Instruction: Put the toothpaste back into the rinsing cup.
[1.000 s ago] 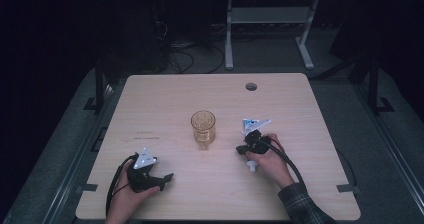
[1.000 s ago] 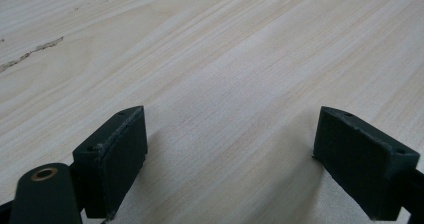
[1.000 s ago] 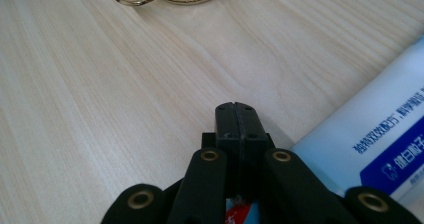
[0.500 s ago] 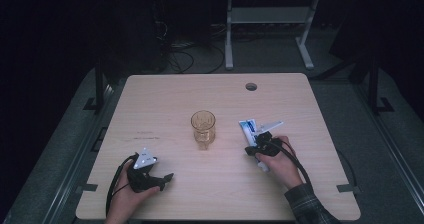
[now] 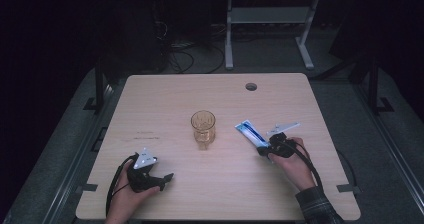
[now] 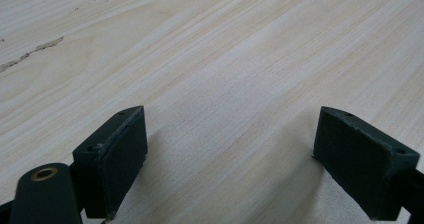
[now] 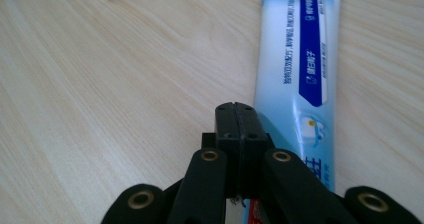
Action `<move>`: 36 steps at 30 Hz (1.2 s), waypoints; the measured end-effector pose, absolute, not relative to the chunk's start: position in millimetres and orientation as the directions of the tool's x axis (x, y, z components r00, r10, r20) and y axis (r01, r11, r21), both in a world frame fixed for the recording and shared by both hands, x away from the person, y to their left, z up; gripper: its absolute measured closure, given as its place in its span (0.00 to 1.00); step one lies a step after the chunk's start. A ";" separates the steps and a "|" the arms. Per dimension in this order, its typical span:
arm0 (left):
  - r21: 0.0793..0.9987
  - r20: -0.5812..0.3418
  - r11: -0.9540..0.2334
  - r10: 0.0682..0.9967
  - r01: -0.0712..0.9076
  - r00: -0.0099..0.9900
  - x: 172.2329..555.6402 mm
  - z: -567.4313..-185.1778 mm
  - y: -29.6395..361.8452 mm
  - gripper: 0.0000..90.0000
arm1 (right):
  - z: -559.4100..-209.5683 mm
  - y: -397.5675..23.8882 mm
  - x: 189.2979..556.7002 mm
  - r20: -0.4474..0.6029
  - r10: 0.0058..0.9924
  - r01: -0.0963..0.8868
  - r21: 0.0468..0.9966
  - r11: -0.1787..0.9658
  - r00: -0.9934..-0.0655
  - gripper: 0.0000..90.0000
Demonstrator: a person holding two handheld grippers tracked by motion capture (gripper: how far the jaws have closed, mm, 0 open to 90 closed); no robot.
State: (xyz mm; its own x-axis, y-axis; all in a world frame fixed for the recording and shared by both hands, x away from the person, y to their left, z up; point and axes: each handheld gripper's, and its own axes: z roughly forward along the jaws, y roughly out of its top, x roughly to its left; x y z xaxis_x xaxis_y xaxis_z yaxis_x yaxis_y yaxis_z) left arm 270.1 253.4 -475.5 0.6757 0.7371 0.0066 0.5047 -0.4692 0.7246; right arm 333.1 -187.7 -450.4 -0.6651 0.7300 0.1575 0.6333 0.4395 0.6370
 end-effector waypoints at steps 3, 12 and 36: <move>0.725 0.007 -0.470 0.737 0.504 0.676 270.1 -475.5 253.5 0.15 | -449.2 -192.8 331.3 0.166 0.732 0.635 0.643 0.428 -0.661 1.00; 0.724 0.007 -0.470 0.737 0.504 0.676 270.1 -475.5 253.5 0.15 | -440.6 -198.8 325.4 0.160 0.728 0.616 0.669 0.416 -0.666 1.00; 0.724 0.007 -0.470 0.737 0.505 0.676 269.7 -475.4 253.4 0.15 | -427.8 -211.6 337.7 0.144 0.768 0.611 0.702 0.365 -0.624 0.57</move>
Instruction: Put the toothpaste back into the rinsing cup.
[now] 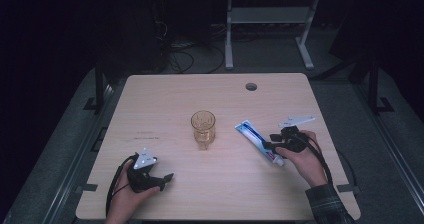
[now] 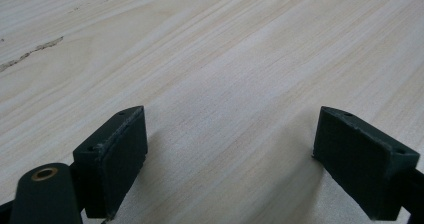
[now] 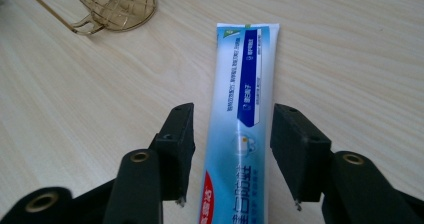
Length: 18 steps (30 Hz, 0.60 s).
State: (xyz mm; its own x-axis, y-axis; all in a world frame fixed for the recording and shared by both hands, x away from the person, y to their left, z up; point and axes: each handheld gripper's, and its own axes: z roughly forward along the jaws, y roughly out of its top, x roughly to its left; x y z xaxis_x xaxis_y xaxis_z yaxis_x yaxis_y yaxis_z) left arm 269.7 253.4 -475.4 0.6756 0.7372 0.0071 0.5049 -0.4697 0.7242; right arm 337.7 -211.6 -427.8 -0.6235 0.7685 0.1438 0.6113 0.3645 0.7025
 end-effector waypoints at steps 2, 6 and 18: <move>0.724 0.007 -0.469 0.737 0.505 0.676 269.7 -475.5 253.4 0.15 | -428.9 -211.2 340.7 0.146 0.774 0.615 0.703 0.358 -0.617 0.54; 0.724 0.007 -0.469 0.737 0.505 0.675 269.7 -475.4 253.4 0.15 | -430.9 -211.2 347.3 0.150 0.782 0.620 0.704 0.346 -0.605 0.50; 0.724 0.007 -0.470 0.737 0.505 0.676 269.8 -475.4 253.4 0.15 | -436.4 -201.2 370.1 0.135 0.781 0.632 0.678 0.376 -0.610 0.43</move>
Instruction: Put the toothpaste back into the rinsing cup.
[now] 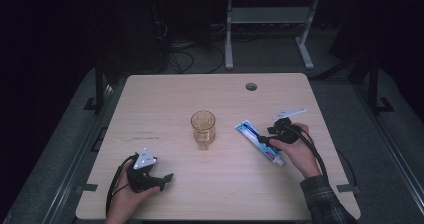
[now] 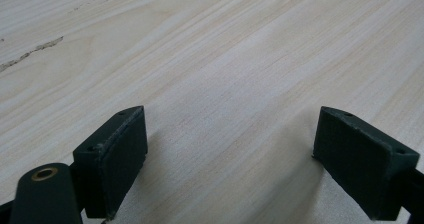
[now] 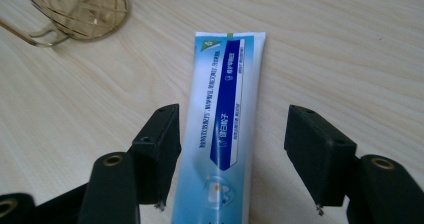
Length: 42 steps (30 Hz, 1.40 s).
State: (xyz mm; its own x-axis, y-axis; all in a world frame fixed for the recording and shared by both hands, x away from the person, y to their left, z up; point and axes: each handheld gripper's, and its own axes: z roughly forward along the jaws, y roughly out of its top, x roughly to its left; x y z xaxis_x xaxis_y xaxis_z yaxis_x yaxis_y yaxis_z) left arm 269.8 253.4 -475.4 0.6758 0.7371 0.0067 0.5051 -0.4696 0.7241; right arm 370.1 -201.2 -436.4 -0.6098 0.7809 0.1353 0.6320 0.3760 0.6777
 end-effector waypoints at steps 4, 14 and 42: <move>0.724 0.007 -0.470 0.737 0.505 0.676 269.8 -475.4 253.4 0.15 | -437.7 -196.6 375.6 0.133 0.783 0.640 0.666 0.383 -0.608 0.42; 0.724 0.007 -0.470 0.737 0.505 0.676 269.7 -475.4 253.4 0.15 | -439.3 -186.4 386.8 0.122 0.780 0.651 0.638 0.411 -0.613 0.40; 0.724 0.007 -0.469 0.737 0.505 0.675 269.7 -475.4 253.4 0.15 | -451.9 -159.9 405.6 0.073 0.771 0.669 0.551 0.498 -0.633 0.43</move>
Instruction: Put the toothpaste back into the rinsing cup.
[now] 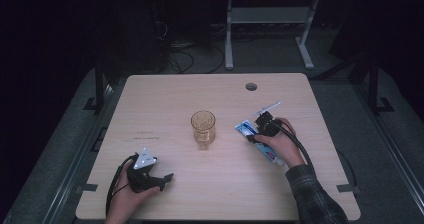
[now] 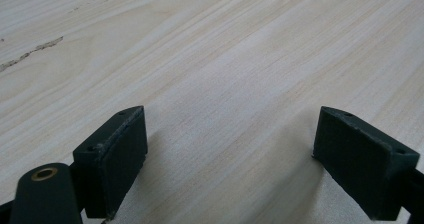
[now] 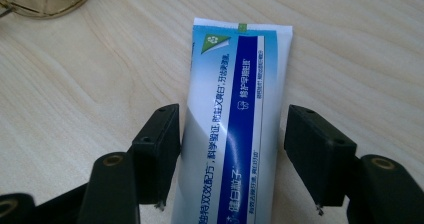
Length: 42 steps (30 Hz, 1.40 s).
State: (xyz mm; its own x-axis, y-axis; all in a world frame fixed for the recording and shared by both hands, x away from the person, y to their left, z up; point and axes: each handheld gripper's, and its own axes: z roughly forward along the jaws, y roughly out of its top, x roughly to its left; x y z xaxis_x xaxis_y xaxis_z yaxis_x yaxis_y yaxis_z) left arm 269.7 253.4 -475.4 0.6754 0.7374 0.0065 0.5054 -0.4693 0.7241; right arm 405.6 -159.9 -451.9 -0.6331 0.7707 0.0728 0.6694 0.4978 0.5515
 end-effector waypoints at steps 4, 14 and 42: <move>0.724 0.007 -0.469 0.737 0.505 0.676 269.7 -475.4 253.4 0.15 | -454.5 -158.2 405.9 0.071 0.769 0.672 0.542 0.505 -0.635 0.45; 0.724 0.007 -0.469 0.737 0.505 0.676 269.7 -475.4 253.4 0.15 | -456.1 -155.1 405.3 0.045 0.768 0.670 0.523 0.527 -0.639 0.45; 0.724 0.007 -0.470 0.737 0.505 0.676 269.7 -475.4 253.4 0.15 | -453.3 -151.6 399.6 0.007 0.778 0.660 0.533 0.529 -0.628 0.64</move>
